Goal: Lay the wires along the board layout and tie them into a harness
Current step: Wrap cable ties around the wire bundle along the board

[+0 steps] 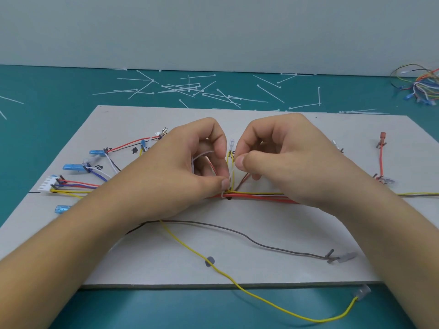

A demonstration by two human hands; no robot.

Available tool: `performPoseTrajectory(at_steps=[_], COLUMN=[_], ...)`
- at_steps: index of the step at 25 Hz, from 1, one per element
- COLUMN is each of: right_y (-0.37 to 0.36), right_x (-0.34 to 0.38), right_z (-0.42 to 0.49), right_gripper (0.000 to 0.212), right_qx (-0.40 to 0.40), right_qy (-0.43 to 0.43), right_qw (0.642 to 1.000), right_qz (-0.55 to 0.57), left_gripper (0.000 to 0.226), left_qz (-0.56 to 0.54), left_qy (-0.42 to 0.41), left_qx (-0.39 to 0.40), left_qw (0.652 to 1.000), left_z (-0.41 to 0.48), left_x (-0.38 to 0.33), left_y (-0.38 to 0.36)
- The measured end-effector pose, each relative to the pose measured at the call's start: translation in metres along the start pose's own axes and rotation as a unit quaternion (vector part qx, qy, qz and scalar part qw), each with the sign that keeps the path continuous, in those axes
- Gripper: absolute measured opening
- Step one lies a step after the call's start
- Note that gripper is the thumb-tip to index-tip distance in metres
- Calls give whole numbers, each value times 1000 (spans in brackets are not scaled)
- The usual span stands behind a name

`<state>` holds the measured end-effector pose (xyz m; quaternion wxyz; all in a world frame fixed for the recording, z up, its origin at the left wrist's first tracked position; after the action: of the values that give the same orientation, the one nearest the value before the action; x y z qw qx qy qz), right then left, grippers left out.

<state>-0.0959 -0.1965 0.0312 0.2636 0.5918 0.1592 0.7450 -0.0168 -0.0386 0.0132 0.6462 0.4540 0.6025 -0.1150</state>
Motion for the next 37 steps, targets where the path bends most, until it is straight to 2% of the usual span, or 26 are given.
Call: performPoseTrajectory(at_steps=[7,17,22,27,32,37], right_y=[0,2,-2,-2,-3,-2], right_x=[3,1,0,3,7,5], right_z=[1,2,3,1,-2,-1], right_gripper=[19,19,18,19,18,17], right_qx=[-15,-95,-88,-107,-129,-141], right_qy=[14,25,22,64,96,101], right_qw=[1000,995,996,991,982,979], right_qz=[-6,-5,4,-46,-95,-105], left_gripper=[32,32,40,43,38,34], left_qz=[30,66,44,32,60,107], left_qy=[-14,-12,3,16,31,37], left_qx=[-15,-4,1,-6,-7,-43], left_qw=[999,998,999,999,998,993], left_z=[-2,-3,-2,0,-1,-3], left_x=[-4,-5,-2,-2,-5,-9], left_y=[-3,-6,-4,-4,-5,-5])
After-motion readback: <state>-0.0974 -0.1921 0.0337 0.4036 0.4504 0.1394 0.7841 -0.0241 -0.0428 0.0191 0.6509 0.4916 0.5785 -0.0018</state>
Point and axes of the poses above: each hand's wrist, its own z-axis towards the middle knuckle, its own y-axis out of the back of the hand, x = y × z, the point moved 3 cm from there along z, towards the middle knuckle, and after that the axes turned 11 degrees about y, right-handed, at the moved point
